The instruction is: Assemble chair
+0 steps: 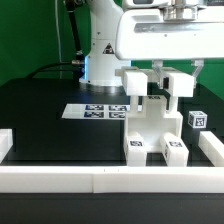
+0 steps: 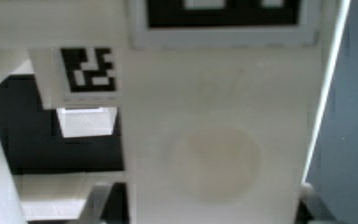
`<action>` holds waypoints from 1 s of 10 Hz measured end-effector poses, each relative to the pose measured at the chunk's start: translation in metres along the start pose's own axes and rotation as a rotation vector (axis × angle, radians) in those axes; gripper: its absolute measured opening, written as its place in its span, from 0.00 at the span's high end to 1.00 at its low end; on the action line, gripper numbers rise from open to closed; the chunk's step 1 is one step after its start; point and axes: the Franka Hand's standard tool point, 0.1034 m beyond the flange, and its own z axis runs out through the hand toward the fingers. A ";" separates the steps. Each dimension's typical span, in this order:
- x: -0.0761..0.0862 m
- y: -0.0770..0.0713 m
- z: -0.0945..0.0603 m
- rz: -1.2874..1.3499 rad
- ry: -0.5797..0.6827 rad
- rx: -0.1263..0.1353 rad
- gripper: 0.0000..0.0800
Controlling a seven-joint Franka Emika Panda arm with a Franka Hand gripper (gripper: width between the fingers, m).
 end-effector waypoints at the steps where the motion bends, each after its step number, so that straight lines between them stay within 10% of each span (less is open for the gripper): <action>1: 0.001 0.000 0.000 0.001 0.001 0.000 0.64; 10: -0.006 0.001 -0.001 -0.005 0.028 -0.002 0.64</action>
Offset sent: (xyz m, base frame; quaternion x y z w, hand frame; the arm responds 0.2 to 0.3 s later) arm 0.0000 0.0000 0.0000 0.0000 0.0000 0.0000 1.0000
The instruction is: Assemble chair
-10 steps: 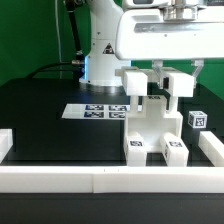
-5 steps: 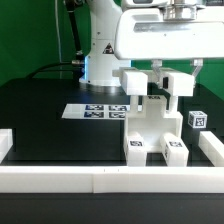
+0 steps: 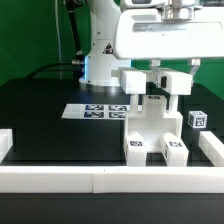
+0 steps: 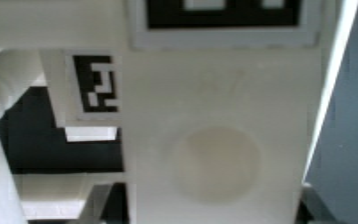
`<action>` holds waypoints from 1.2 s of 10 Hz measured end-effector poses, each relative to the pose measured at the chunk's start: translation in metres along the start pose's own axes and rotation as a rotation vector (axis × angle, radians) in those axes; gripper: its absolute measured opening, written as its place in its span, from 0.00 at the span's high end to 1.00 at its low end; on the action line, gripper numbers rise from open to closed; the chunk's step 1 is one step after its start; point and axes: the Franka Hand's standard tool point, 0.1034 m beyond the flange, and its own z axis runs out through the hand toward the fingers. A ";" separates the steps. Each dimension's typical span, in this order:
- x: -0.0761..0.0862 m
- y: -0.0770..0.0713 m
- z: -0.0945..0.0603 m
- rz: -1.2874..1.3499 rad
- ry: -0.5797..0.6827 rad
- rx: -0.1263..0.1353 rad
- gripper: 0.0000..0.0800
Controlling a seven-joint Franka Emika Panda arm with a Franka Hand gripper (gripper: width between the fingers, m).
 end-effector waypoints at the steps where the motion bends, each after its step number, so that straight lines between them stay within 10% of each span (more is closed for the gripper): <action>1: 0.002 0.000 0.002 0.000 0.011 -0.002 0.64; 12: 0.014 0.000 0.005 -0.002 0.031 -0.007 0.64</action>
Offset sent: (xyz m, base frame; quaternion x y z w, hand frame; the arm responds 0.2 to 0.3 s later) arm 0.0112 -0.0004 -0.0037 0.0017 -0.0026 -0.0035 1.0000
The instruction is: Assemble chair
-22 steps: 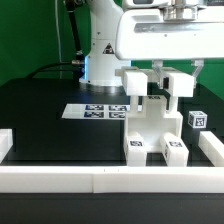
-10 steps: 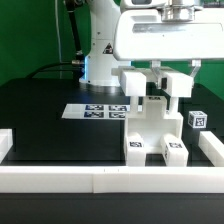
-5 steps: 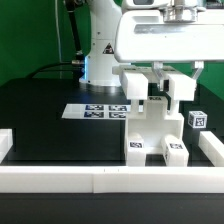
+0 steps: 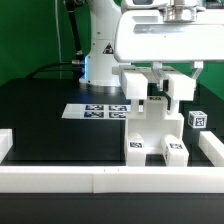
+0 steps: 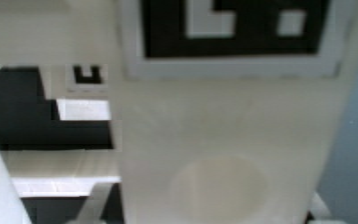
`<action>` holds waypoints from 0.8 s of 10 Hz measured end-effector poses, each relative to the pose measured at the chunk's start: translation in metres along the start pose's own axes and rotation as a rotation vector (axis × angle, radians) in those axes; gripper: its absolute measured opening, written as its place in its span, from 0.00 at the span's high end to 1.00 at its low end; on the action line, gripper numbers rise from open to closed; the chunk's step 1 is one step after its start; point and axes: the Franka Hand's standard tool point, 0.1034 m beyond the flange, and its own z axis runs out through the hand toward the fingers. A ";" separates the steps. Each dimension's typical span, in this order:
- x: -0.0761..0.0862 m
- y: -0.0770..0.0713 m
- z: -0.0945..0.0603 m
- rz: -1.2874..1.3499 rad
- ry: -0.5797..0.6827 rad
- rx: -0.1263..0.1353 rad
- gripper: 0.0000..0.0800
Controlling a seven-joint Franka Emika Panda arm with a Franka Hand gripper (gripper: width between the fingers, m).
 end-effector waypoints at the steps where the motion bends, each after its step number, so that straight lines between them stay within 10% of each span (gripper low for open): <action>1: 0.000 0.000 0.000 0.000 0.000 0.000 0.64; 8: 0.008 -0.002 0.002 -0.004 0.012 -0.001 0.64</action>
Offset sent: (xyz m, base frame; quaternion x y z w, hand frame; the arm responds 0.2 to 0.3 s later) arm 0.0122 0.0014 -0.0076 0.0089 0.0101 -0.0041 0.9999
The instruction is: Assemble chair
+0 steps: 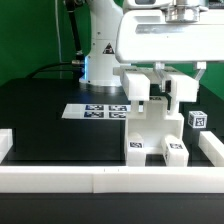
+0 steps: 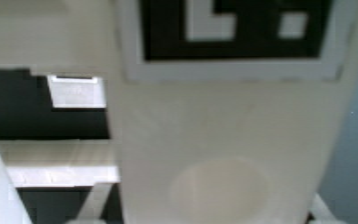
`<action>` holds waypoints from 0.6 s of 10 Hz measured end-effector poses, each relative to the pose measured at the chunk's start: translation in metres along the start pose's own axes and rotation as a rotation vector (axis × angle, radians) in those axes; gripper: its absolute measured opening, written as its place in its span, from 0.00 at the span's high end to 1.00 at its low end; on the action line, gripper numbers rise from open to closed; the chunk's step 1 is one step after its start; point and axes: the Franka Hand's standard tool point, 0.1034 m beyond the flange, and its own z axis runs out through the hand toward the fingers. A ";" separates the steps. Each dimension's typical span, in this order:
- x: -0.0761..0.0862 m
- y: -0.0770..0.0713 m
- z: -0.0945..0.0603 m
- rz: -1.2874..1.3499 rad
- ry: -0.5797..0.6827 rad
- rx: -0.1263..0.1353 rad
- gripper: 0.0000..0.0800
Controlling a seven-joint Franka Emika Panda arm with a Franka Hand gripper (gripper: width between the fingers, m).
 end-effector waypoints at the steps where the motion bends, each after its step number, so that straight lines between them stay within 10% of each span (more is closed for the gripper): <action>1: 0.000 0.000 0.000 0.000 0.000 0.000 0.64; 6: -0.001 0.000 0.000 0.007 0.000 0.000 0.64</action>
Offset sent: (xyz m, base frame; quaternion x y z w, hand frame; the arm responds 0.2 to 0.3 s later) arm 0.0000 0.0000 0.0000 0.0000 0.0000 0.0000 1.0000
